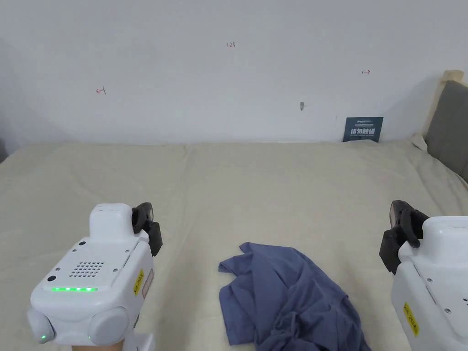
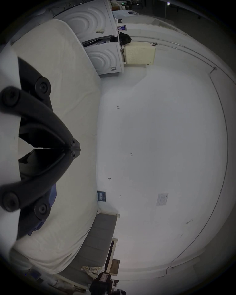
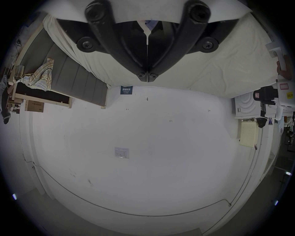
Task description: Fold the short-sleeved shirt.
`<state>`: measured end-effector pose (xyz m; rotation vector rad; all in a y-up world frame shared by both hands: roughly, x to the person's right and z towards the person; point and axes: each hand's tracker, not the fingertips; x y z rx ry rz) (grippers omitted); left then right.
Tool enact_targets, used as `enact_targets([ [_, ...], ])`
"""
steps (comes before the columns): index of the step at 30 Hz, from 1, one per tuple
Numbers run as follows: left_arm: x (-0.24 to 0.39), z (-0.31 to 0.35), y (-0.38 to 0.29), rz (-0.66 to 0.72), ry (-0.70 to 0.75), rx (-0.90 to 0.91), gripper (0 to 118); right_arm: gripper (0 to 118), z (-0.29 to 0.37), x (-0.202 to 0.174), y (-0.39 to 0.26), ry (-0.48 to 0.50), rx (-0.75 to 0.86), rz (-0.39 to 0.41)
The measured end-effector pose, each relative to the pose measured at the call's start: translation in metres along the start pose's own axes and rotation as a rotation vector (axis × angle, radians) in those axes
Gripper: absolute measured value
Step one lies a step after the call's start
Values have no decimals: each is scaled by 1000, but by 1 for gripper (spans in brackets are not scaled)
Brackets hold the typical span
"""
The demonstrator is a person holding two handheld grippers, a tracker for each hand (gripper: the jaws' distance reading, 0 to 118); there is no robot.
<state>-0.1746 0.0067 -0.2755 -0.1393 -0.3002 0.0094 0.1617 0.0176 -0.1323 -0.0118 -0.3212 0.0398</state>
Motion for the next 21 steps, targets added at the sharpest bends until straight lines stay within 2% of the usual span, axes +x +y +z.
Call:
enact_targets([
  [2,-1,-3,-1,21,-30,-33,0,0,-1,0,-2,1,-5,-1],
  [7,3,-38,-12,64,-108,-323,0,0,-9,3,-10,-3,-26,-3],
  [8,5,-45,-16,67,-131,-328,0,0,-11,5,-13,-4,-32,-5],
  [15,28,-124,-77,99,-181,-610,0,0,-35,15,-35,-17,-95,-9],
  [16,32,-138,-88,104,-181,-641,4,0,-39,18,-39,-19,-105,-10],
  [18,42,-162,-108,98,-171,-731,32,0,-47,21,-45,-29,-126,-8],
  [20,50,-187,-129,74,-173,-813,51,0,-55,25,-53,-39,-145,-8],
  [21,54,-199,-141,75,-169,-856,78,0,-60,27,-56,-43,-159,-9],
])
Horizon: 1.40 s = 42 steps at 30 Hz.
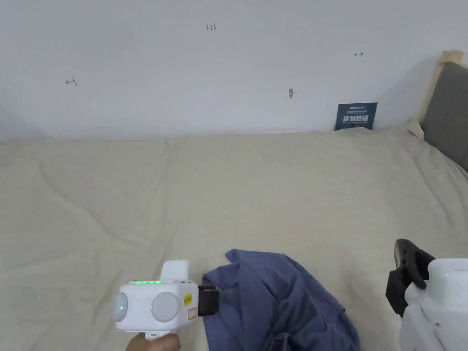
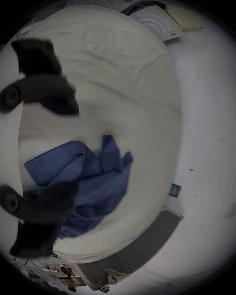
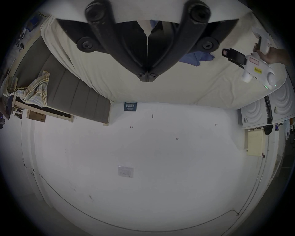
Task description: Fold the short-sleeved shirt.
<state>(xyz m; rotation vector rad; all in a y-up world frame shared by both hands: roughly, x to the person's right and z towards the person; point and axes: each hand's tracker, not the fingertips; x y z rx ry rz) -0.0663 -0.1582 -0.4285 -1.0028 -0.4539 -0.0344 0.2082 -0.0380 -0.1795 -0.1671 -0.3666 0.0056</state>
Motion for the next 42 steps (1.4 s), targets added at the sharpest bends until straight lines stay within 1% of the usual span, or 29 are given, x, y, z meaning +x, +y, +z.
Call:
enact_targets([
  [1,1,-16,0,-1,10,-39,101,0,-5,1,-3,-4,-13,-1],
  [2,3,-26,0,8,27,-45,104,0,-10,2,-6,-9,-25,-2],
  [6,10,-68,2,-7,60,-77,104,0,-24,8,-18,-29,-64,0],
  [7,13,-77,2,-31,87,-116,101,0,-26,10,-21,-35,-73,0],
  [8,17,-84,1,-53,91,-126,94,0,-28,12,-23,-38,-81,0],
  [9,21,-89,-1,-80,84,-133,85,0,-30,13,-26,-43,-90,1],
  [10,29,-95,-5,-121,141,-145,84,0,-32,14,-28,-48,-98,2],
  [11,34,-91,-8,-146,152,-108,84,0,-33,16,-31,-51,-107,2],
  [12,37,-89,-9,-150,152,-96,80,0,-34,17,-33,-54,-117,1],
  [14,41,-78,-12,-165,122,-80,55,0,-34,19,-37,-62,-137,-9],
  [15,45,-75,-13,-184,115,-72,37,0,-34,21,-39,-64,-145,-14],
  [16,48,-73,-15,-218,113,-63,9,0,-35,21,-42,-65,-160,-21],
  [17,49,-71,-15,-239,100,-59,7,0,-36,21,-45,-64,-184,-29],
  [18,51,-67,-17,-248,114,-46,6,4,-39,21,-50,-63,-229,-38],
  [19,51,-62,-18,-252,93,-43,6,23,-42,22,-55,-62,-269,-47],
  [20,50,-55,-17,-240,58,-29,6,45,-45,22,-60,-57,-310,-59],
  [21,47,-46,-15,-210,33,-1,6,69,-49,22,-68,-52,-385,-60],
  [22,46,-34,-14,-198,24,31,6,88,-54,22,-78,-41,-439,-84],
  [23,46,-23,-13,-197,11,58,6,89,-58,22,-90,-34,-491,-98],
  [25,44,-3,-9,-187,-27,79,6,89,-64,20,-111,-32,-577,-111],
  [26,44,5,-9,-179,-37,81,6,89,-67,19,-120,-26,-622,-103],
  [30,42,26,-9,-171,-66,110,6,89,-72,14,-161,20,-786,-115],
  [34,41,29,-13,-180,-63,114,6,88,-75,4,-185,64,-866,-112],
  [36,39,29,-15,-175,-60,105,6,85,-80,2,-194,76,-895,-140],
  [37,38,28,-16,-168,-59,105,6,76,-81,-1,-193,54,-898,-129],
  [38,36,28,-17,-164,-60,105,6,67,-79,-1,-190,21,-871,-85],
  [39,35,29,-18,-159,-58,104,6,48,-75,0,-186,43,-837,-83],
  [40,33,30,-19,-151,-57,106,6,6,-73,1,-181,68,-824,-94],
  [42,29,31,-21,-137,-59,104,6,7,-71,1,-171,75,-814,-87],
])
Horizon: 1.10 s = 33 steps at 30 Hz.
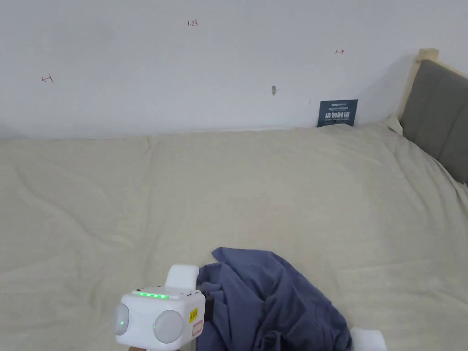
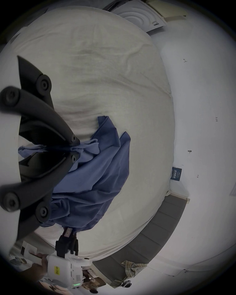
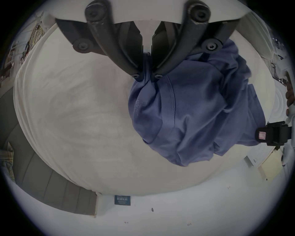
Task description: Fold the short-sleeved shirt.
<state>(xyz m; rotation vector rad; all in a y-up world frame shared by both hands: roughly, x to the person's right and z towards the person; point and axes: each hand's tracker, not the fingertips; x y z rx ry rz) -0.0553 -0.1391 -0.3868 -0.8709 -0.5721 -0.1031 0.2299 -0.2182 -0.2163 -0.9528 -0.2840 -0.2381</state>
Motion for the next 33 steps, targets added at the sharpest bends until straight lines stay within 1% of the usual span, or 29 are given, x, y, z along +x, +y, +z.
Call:
enact_targets([
  [1,-2,2,-1,10,-1,1,6,7,6,1,0,13,22,20],
  [3,-8,8,-3,37,-6,12,6,7,25,1,6,-28,100,33],
  [6,-19,26,-1,87,-9,69,6,7,62,5,25,9,190,9],
  [10,-45,66,18,134,19,172,6,7,117,2,69,0,356,51],
  [14,-81,108,54,166,71,272,6,7,154,-3,125,38,463,65],
  [15,-92,119,66,172,92,298,6,7,161,-5,139,33,493,74],
  [17,-111,140,87,190,125,341,6,7,173,-10,167,14,541,99],
  [20,-136,171,122,192,177,405,6,7,189,-17,210,40,595,94],
  [24,-167,203,172,208,239,462,6,7,206,-28,264,29,661,102],
  [27,-187,222,208,238,260,499,6,7,214,-32,301,54,699,75],
  [33,-211,238,263,266,277,547,6,7,213,-46,346,113,751,78],
])
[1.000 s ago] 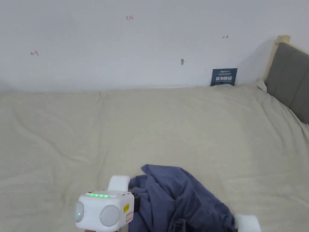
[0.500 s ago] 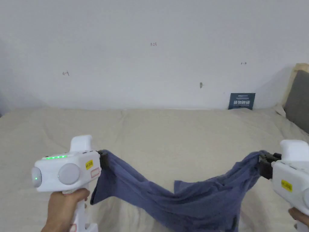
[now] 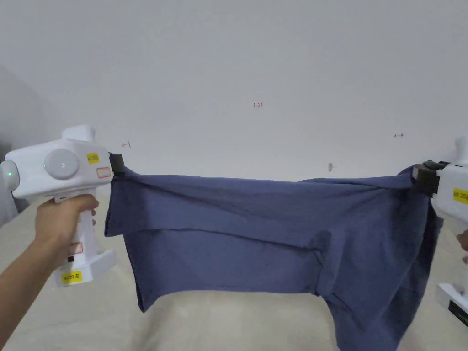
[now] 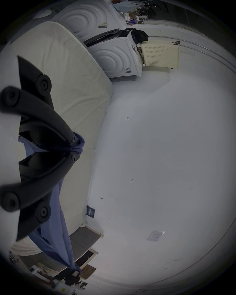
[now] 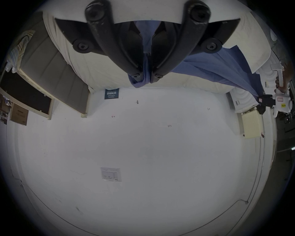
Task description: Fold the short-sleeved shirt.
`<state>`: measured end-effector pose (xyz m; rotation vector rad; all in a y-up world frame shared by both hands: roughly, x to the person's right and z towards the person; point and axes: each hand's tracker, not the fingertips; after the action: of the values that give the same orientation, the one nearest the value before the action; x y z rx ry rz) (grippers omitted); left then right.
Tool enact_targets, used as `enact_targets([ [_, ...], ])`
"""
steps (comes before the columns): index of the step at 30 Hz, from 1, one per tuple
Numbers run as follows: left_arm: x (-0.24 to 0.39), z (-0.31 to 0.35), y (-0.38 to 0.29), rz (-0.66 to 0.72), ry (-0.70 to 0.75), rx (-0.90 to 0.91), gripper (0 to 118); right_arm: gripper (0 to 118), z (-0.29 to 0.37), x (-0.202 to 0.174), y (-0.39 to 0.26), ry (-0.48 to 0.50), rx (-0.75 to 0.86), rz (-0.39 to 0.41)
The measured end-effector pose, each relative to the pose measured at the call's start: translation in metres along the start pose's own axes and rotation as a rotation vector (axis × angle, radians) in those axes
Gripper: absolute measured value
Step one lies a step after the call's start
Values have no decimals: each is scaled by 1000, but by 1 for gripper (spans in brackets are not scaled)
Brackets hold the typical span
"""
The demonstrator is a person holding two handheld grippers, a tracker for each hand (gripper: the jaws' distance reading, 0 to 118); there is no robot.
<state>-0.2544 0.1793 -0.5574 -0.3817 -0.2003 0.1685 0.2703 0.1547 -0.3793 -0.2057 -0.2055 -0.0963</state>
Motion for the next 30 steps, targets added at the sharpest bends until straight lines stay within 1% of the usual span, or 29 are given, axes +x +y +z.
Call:
enact_targets([
  [4,0,-22,9,-17,19,7,6,7,-25,-10,-4,-3,1,23],
  [7,-3,-39,-5,-43,45,-2,6,7,-38,-13,-19,5,-16,18],
  [11,-17,-60,-43,-31,53,-71,6,7,-52,-15,-57,-7,-72,33],
  [16,-35,-70,-119,-49,79,-204,6,7,-56,-12,-124,-13,-179,14],
  [21,-55,-59,-200,-31,107,-336,6,7,-37,-8,-190,-11,-288,-35],
  [23,-63,-47,-229,-14,124,-383,6,7,-24,-6,-215,-10,-335,-68],
  [25,-71,-32,-256,7,125,-411,6,7,-8,-6,-236,-7,-366,-77],
  [26,-84,-35,-268,15,127,-423,6,7,1,-7,-246,-7,-373,-78],
  [30,-96,4,-312,20,142,-483,6,7,51,-12,-282,-13,-409,-93],
])
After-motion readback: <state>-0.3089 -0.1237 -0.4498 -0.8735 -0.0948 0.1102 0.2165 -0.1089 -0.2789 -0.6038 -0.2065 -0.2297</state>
